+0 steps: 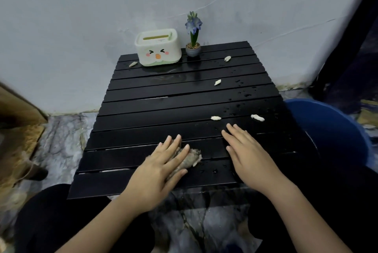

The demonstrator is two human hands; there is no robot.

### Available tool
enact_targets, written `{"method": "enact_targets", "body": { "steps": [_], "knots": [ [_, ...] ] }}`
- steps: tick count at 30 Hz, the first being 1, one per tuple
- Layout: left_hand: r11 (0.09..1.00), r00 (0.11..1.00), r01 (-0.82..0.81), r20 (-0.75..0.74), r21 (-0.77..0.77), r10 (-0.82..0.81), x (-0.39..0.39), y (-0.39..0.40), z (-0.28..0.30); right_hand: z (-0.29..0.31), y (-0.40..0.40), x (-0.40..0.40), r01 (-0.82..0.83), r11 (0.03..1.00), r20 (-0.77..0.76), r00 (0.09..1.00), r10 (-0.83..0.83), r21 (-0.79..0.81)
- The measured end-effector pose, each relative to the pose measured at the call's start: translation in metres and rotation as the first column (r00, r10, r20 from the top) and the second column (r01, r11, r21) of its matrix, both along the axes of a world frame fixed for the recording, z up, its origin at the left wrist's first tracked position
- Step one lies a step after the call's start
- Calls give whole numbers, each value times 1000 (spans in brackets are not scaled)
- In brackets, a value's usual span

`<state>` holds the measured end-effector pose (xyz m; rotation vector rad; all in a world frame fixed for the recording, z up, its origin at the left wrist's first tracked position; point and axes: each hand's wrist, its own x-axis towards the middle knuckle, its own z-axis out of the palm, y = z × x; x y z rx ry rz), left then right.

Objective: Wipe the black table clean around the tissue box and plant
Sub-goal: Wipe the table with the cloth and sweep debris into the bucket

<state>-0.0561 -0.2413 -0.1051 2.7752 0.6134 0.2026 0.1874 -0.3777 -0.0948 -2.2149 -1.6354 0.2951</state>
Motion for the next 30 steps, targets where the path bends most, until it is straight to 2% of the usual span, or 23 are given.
{"method": "enact_targets", "body": {
  "steps": [9, 13, 15, 17, 19, 21, 24, 27, 28, 30],
  "knots": [
    [999, 998, -18, -60, 43, 20, 115, -39, -3, 12, -19, 23, 116, 992, -51, 992, -114, 46],
    [999, 999, 31, -32, -16, -31, 164, -44, -3, 22, -40, 38, 204, 975, -54, 978, -200, 83],
    [994, 998, 38, 53, -102, -33, 178, -45, 1, 24, -52, 46, 254, 963, -35, 967, -252, 87],
    [968, 979, 33, 203, -250, 19, 180, -45, 7, 23, -63, 54, 304, 951, -8, 953, -304, 57],
    [926, 926, -22, 342, -376, 161, 170, -41, 14, 19, -73, 62, 356, 934, 13, 934, -356, -1],
    [893, 852, -140, 407, -427, 329, 155, -28, 19, 15, -80, 67, 400, 914, 5, 916, -401, -60],
    [849, 792, -383, 343, -365, 504, 127, 10, 18, 9, -85, 69, 421, 903, -49, 903, -426, -90],
    [804, 803, -580, 80, -131, 591, 108, 37, 6, 5, -86, 70, 426, 901, -70, 899, -432, -81],
    [795, 795, -606, 15, -36, 607, 108, 39, 2, 4, -86, 70, 428, 901, -71, 899, -433, -78],
    [796, 796, -605, 0, 21, 605, 121, 34, -4, 3, -87, 71, 430, 900, -74, 898, -434, -73]
  ]
}}
